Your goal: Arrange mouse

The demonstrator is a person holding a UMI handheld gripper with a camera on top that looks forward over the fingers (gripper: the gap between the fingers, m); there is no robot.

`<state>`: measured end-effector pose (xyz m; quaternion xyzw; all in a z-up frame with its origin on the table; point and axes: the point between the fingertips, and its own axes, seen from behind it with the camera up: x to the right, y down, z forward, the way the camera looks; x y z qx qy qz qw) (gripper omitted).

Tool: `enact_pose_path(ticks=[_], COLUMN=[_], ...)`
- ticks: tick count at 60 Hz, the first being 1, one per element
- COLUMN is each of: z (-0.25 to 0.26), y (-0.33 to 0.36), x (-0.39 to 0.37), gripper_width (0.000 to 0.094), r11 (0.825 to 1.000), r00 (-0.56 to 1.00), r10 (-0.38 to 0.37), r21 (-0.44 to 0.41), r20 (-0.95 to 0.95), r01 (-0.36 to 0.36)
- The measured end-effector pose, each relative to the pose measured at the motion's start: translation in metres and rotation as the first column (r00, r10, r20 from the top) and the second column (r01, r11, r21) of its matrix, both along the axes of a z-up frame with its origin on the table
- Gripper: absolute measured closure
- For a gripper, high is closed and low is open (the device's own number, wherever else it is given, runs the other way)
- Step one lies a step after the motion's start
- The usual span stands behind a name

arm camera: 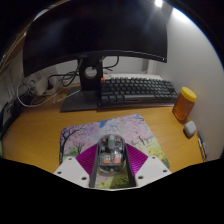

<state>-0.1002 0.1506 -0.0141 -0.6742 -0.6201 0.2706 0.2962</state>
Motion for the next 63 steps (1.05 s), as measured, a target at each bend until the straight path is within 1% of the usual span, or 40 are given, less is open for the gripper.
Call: enact_pose_path(ticks=[2, 3, 8, 9, 10, 13, 18, 25, 27, 32, 35, 41, 49, 58, 63], z=[0.0, 0.0, 0.012, 0.016, 0.021, 0.038, 0.073, 0.124, 0.136, 0.162, 0.173, 0.187, 0.192, 0.19, 0.187], y=[0.001, 0.001, 0.004, 0.003, 0.002, -0.007, -0.034, -0.091, -0.106, -0.142, -0.158, -0.184, -0.204, -0.208, -0.215], x=[0.0, 0.0, 0.004, 0.007, 0.01, 0.021, 0.049, 0.095, 0.106, 0.132, 0.146, 0.164, 0.173, 0.176, 0.177], gripper_width=[0.0448, 0.0409, 0.0055, 0.0064, 0.0097, 0.0079, 0.0079, 0.008, 0.008, 0.0084, 0.0088, 0.0087, 0.0087, 0.0079, 0.0083], r11=[1.0, 1.0, 1.0, 0.999, 0.999, 0.999, 0.997, 0.998, 0.998, 0.997, 0.997, 0.996, 0.993, 0.993, 0.991], r00=[1.0, 1.0, 1.0, 1.0, 0.999, 0.999, 0.997, 0.999, 1.0, 1.0, 0.999, 0.998, 0.995, 0.993, 0.993], r10=[0.006, 0.005, -0.023, -0.029, -0.035, -0.051, -0.07, -0.039, -0.02, 0.02, 0.031, 0.061, 0.099, 0.114, 0.121], r21=[0.007, 0.009, 0.02, 0.015, 0.011, -0.009, -0.037, -0.057, -0.063, -0.07, -0.069, -0.068, -0.068, -0.039, -0.06], r20=[0.003, 0.003, 0.001, 0.001, 0.002, 0.004, 0.015, 0.019, 0.015, 0.007, 0.005, -0.007, -0.017, -0.017, -0.008], r01=[-0.006, -0.005, 0.023, 0.029, 0.035, 0.051, 0.07, 0.04, 0.021, -0.02, -0.031, -0.061, -0.1, -0.114, -0.121])
